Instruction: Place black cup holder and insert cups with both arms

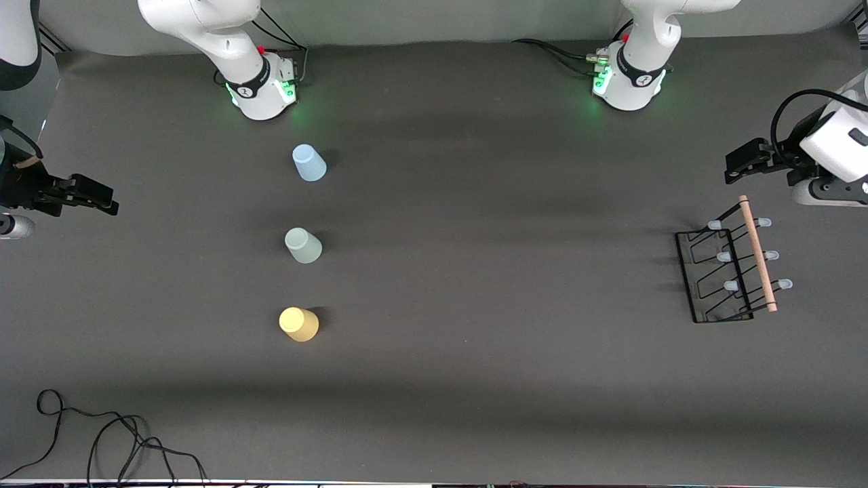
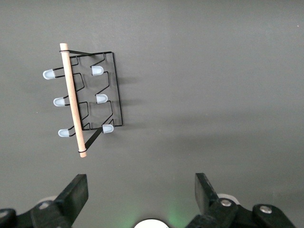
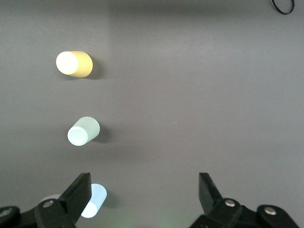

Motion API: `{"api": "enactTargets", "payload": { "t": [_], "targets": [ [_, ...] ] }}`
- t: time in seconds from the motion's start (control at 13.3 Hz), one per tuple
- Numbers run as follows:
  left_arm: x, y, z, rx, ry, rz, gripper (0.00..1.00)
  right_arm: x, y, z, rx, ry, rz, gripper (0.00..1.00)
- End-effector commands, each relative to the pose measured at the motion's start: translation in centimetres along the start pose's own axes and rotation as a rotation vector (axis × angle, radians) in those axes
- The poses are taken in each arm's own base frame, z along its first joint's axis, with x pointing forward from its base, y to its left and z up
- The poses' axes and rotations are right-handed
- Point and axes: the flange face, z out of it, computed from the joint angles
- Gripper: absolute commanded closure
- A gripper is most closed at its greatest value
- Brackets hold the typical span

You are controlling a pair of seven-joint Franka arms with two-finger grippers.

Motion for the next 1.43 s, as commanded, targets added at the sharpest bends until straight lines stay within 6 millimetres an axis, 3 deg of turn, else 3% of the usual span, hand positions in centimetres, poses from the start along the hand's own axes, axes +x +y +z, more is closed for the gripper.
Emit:
{"api": "enactTargets", "payload": {
  "t": [0.0,0.6,0.9,0.97,1.35],
  "targets": [
    [0.9,0.0,0.3,0.016,0.0,0.004,0.0,-0.6,0.1,-0.6,-0.01,0.005,0.007,0.0],
    [1.9,-0.1,0.3,0.019,-0.004,0.002,0.0,-0.5,-0.1,-0.5,-0.01,0.003,0.004,0.0],
    [1.2,-2.4,0.8,0.063,-0.036,0.034,0.0,-0.5,-0.1,-0.5,-0.01,0.003,0.004,0.0],
    [1.2,-3.7,1.1,0.07,-0.036,0.053,0.0,-0.5,0.1,-0.5,-0.01,0.003,0.007,0.0],
    [0.4,-13.9,3.6,0.034,-0.027,0.062,0.0,-0.5,0.1,-0.4,-0.01,0.002,0.007,0.0]
  ]
}}
